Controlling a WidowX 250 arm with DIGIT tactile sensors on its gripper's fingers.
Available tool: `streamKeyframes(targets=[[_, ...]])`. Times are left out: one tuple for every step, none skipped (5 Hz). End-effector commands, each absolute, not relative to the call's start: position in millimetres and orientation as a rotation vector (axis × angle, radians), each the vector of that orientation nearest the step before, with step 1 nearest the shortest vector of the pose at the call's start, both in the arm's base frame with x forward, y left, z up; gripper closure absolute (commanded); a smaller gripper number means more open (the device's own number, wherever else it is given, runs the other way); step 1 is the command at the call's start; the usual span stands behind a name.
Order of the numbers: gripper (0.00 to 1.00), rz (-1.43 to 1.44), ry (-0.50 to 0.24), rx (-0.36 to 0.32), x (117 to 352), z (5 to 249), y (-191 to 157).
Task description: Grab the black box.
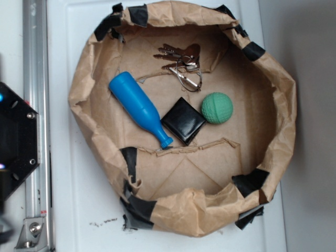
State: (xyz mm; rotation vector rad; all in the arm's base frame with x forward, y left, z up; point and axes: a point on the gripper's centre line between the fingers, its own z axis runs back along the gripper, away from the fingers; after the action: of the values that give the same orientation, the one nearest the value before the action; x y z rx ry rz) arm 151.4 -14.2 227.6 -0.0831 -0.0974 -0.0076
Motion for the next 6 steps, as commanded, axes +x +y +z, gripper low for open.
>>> streamKeyframes(targets=[[0.00,-0.194,-0.107,-0.101,221,203,-3],[0.00,-0.326,-0.097,-0.033,247,175,-5],[0.00,-0.434,-0.105,0.000,258,155,8],[0.00,-0.434,-0.105,0.000,258,155,8],[0.00,-0.434,-0.105,0.000,258,155,8],[0.00,-0.434,-0.105,0.000,258,155,8]])
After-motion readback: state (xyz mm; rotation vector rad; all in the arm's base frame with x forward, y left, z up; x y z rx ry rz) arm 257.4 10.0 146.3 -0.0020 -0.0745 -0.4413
